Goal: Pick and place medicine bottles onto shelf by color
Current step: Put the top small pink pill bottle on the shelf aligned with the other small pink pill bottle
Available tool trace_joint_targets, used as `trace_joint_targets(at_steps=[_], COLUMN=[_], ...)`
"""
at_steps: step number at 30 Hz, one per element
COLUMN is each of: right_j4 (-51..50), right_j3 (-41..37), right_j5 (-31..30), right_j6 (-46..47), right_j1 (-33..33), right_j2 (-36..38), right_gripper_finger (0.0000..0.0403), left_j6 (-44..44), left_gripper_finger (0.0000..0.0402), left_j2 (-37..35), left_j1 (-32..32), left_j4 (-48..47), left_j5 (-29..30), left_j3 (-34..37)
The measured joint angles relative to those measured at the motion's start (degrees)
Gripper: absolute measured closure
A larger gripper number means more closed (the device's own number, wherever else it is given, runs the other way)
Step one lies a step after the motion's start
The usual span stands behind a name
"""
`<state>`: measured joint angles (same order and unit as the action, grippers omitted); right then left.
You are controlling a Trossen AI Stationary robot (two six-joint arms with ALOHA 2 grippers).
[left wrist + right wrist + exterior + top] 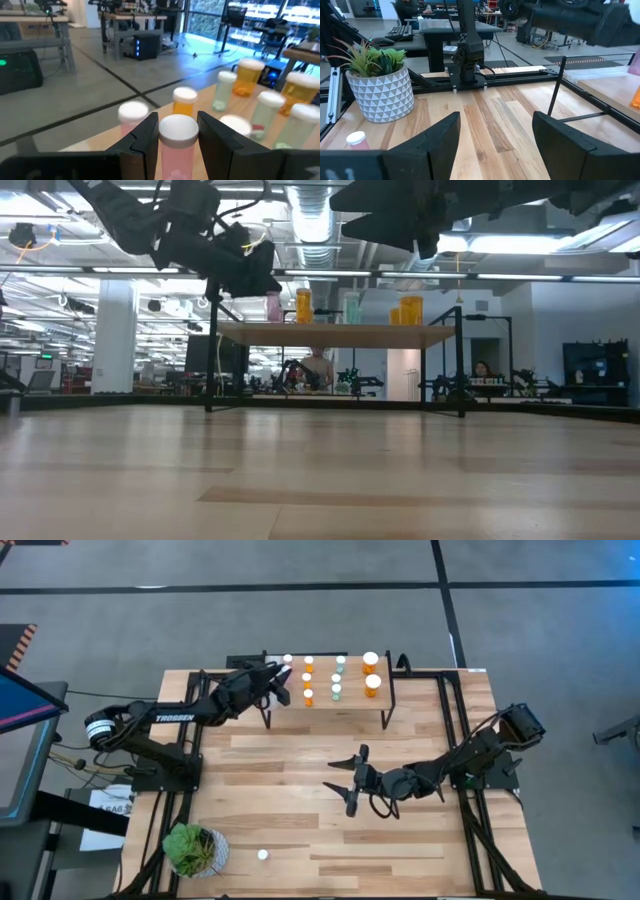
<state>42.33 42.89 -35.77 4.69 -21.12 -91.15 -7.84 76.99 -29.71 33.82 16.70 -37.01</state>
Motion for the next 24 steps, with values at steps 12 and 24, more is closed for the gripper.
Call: trace_joint_targets(at_steps=[12,24], right_j4=[-0.11,-1.57], right_j3=[0.00,0.02], right_j5=[-0.02,-0.02], right_j6=[-0.02,0.78], right_j1=[0.00,0.02], right_j2=[-0.02,-0.02], right_gripper_finger=[0.0132,0.0132], left_j6=[0.21,0.15], left_gripper_finger=[0.0301,0.0301], left_j2=[5.07,7.93], left_j1=[-0.08,0.17], left_j4=[1.52,2.82], left_j5=[1.14,0.38], left_j3=[-0.33,-0.07])
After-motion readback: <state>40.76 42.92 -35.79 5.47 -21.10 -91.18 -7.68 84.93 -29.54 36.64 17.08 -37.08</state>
